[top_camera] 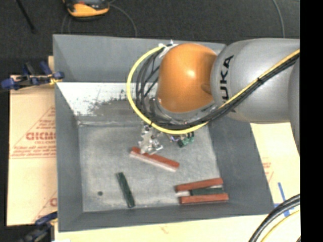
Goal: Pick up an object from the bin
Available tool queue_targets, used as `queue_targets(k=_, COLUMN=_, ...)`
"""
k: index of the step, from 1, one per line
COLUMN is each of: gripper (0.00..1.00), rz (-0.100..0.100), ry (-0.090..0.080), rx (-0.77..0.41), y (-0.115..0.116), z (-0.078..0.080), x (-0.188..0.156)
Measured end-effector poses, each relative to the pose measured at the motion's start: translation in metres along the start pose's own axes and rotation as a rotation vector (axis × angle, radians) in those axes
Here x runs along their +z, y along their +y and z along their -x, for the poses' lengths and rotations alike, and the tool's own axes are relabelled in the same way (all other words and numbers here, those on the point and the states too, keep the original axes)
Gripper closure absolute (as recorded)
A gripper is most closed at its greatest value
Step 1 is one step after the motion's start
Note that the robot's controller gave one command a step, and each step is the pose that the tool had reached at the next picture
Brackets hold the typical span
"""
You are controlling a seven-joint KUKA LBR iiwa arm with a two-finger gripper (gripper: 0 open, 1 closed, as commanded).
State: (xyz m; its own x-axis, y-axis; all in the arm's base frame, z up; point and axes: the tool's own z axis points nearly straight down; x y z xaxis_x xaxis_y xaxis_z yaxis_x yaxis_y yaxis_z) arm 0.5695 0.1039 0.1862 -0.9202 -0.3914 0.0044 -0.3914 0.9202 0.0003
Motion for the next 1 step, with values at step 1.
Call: queue_targets(k=1, gripper=0.0, rz=0.001, ry=-0.009, rx=0.137, y=-0.0139, z=0.0062, x=0.0062)
